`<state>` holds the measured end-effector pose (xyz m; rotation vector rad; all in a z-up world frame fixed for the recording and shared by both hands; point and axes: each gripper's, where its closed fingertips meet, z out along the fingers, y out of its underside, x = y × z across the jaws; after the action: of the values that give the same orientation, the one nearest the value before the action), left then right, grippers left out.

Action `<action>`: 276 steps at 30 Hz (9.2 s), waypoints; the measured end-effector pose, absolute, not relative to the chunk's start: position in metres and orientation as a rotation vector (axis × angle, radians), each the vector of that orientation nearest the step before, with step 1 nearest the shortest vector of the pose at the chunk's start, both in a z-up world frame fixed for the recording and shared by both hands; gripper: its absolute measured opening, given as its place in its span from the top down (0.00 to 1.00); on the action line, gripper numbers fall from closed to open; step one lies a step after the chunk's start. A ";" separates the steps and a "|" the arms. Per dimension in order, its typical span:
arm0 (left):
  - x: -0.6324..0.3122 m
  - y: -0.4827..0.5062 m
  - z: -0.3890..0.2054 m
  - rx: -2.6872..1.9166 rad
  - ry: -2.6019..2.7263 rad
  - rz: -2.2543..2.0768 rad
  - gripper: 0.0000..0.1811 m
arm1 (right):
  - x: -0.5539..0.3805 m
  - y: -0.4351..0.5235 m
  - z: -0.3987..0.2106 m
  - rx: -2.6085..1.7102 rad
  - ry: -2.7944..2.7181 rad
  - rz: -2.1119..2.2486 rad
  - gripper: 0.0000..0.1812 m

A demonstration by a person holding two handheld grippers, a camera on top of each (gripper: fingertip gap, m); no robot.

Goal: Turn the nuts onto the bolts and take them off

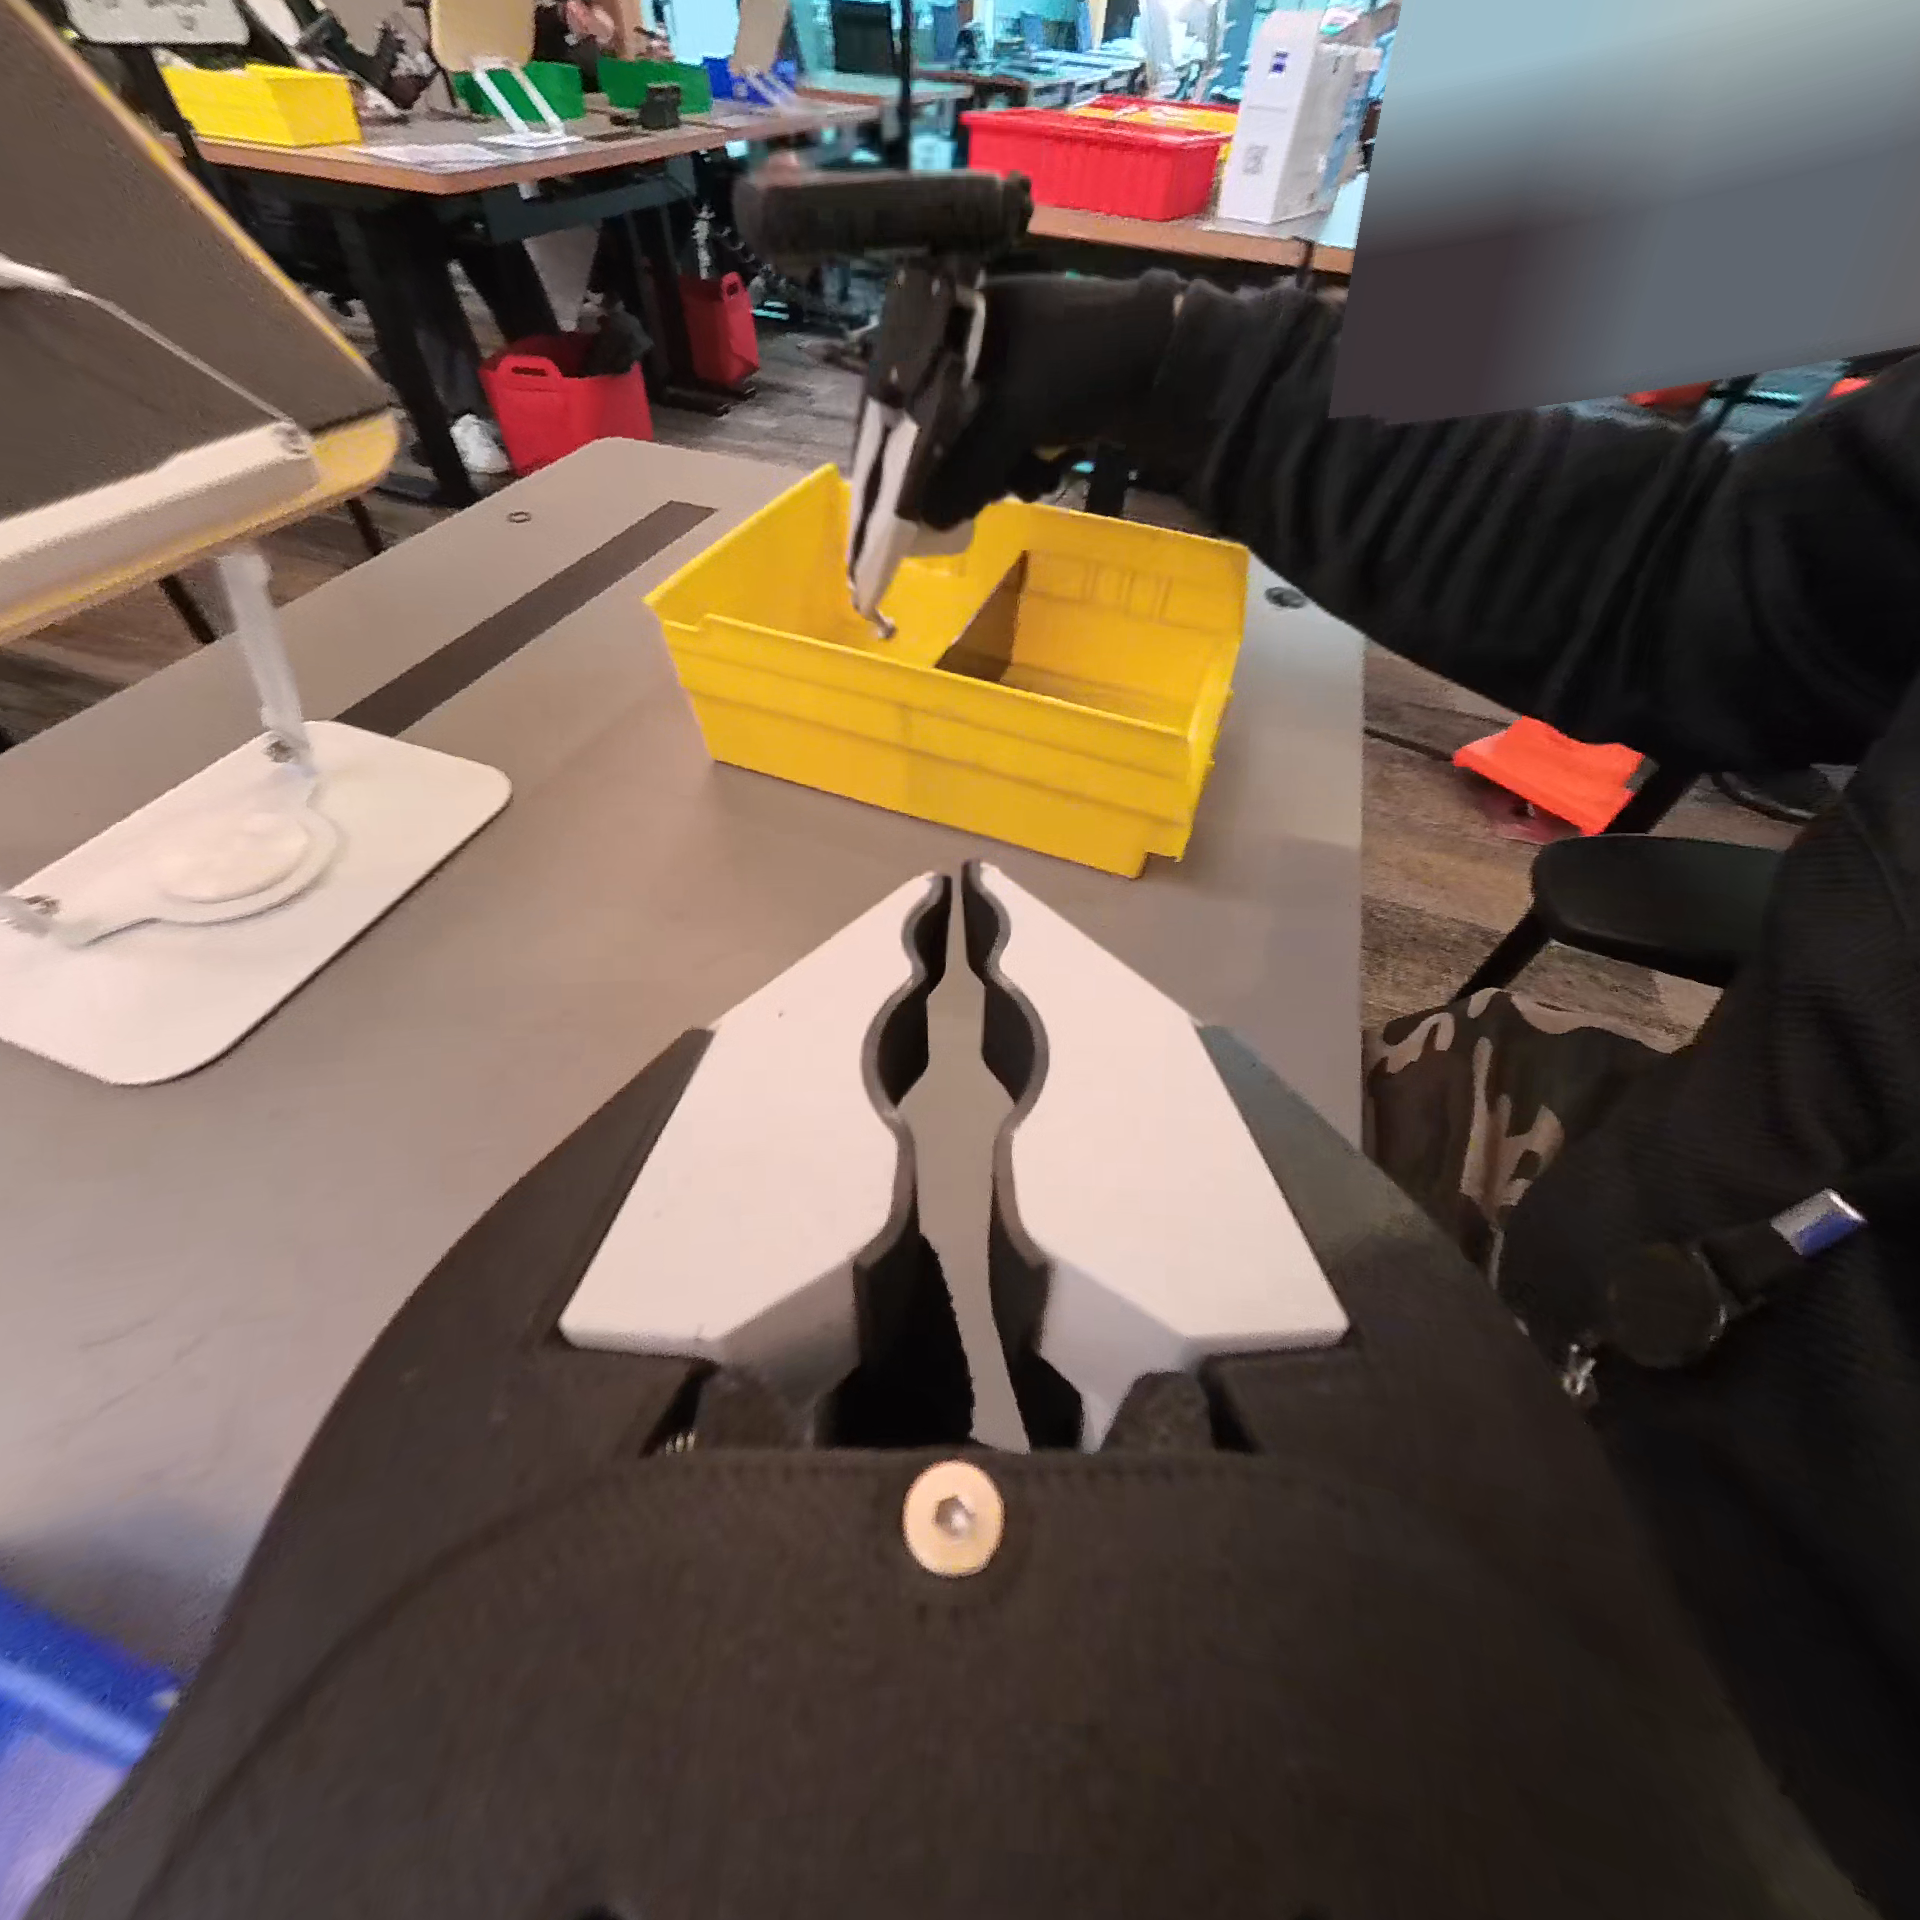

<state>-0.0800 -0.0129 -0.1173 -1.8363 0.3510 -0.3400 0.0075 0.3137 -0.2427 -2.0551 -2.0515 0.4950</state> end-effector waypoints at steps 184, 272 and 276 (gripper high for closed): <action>-0.051 -0.015 -0.063 -1.477 0.337 -0.595 0.92 | -0.080 0.032 -0.060 -1.098 -1.395 1.953 0.55; -0.090 -0.015 -0.069 -1.612 0.495 0.063 0.91 | -0.092 -0.013 -0.038 -1.132 -1.683 1.789 0.74; -0.087 -0.016 -0.066 -1.595 0.482 0.014 0.91 | -0.095 -0.007 -0.044 -1.155 -1.674 1.794 0.73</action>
<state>-0.0871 -0.0161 -0.0660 -1.5947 0.4818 0.0143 -0.0953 -0.0069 -0.0439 -1.1546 -1.6737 1.7938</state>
